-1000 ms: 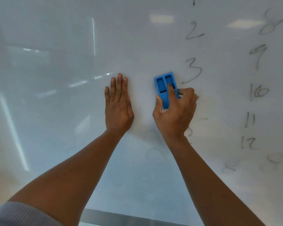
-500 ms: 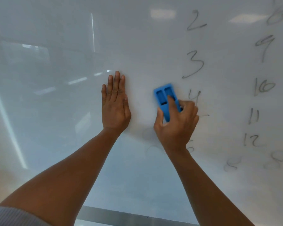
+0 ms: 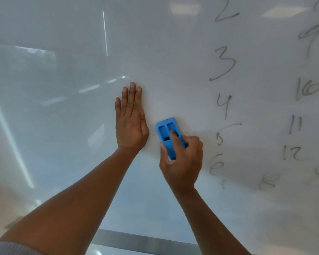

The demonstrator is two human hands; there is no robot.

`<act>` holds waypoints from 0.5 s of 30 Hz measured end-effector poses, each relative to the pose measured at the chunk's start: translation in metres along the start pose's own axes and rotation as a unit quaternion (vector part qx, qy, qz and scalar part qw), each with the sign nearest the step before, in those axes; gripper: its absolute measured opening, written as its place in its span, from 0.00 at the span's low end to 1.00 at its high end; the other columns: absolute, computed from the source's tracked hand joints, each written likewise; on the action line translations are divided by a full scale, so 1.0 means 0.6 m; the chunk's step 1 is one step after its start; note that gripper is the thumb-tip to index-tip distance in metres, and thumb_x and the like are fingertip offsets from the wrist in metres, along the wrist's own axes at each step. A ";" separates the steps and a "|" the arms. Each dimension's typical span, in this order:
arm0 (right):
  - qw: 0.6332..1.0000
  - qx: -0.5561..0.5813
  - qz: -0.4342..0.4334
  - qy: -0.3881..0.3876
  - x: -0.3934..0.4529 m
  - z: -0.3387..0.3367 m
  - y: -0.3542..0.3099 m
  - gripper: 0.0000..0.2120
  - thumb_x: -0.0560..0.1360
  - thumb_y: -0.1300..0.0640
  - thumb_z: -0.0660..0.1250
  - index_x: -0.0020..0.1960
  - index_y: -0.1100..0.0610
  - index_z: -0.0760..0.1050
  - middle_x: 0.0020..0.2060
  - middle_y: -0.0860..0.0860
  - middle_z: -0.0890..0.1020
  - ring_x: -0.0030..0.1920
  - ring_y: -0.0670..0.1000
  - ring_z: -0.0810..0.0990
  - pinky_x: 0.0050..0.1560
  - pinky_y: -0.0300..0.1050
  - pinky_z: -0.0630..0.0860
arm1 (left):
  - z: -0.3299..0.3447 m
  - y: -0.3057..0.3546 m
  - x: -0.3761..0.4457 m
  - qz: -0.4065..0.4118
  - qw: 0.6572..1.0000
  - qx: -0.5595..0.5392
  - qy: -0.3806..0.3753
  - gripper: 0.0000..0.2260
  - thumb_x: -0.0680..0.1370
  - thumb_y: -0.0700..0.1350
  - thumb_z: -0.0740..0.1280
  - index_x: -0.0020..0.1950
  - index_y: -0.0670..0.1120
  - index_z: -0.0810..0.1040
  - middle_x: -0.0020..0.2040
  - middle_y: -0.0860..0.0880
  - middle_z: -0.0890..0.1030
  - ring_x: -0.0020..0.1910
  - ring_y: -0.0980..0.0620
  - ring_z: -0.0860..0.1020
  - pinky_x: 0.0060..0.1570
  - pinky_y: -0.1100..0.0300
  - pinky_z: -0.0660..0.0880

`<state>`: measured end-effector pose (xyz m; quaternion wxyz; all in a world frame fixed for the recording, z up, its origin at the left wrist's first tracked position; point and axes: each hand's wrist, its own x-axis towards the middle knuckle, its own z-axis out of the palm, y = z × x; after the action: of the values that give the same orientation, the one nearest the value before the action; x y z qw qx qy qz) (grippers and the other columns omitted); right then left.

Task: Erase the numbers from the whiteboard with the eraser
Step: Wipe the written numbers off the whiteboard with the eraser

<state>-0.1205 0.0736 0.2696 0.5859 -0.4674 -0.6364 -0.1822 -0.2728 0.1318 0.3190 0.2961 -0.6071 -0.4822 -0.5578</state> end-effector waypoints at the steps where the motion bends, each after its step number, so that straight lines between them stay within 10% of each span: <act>1: 1.000 0.003 0.024 0.019 0.003 -0.004 0.009 0.21 0.69 0.52 0.77 0.60 0.58 0.81 0.45 0.58 0.76 0.45 0.55 0.75 0.40 0.51 0.78 | -0.002 -0.003 -0.007 0.004 1.000 -0.001 -0.006 0.24 0.85 0.40 0.51 0.82 0.43 0.55 0.82 0.48 0.53 0.82 0.49 0.49 0.81 0.50 0.44; 7: 0.990 0.053 0.078 0.102 0.086 -0.015 -0.012 0.20 0.72 0.51 0.74 0.61 0.58 0.79 0.48 0.60 0.75 0.46 0.56 0.74 0.40 0.55 0.78 | -0.006 -0.011 -0.050 -0.004 1.000 0.001 -0.031 0.25 0.84 0.39 0.52 0.82 0.42 0.55 0.82 0.50 0.50 0.82 0.50 0.47 0.80 0.49 0.43; 15: 0.999 -0.001 -0.048 -0.014 0.054 0.005 -0.049 0.21 0.72 0.50 0.73 0.62 0.57 0.78 0.48 0.59 0.77 0.47 0.57 0.76 0.43 0.52 0.78 | 0.000 0.003 -0.064 -0.029 0.998 -0.030 -0.048 0.25 0.85 0.44 0.50 0.82 0.42 0.54 0.82 0.50 0.49 0.82 0.50 0.46 0.81 0.50 0.42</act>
<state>-0.1420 0.0739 0.3079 0.5669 -0.4390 -0.6665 -0.2040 -0.2681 0.1213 0.2824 0.2375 -0.6279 -0.4962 -0.5506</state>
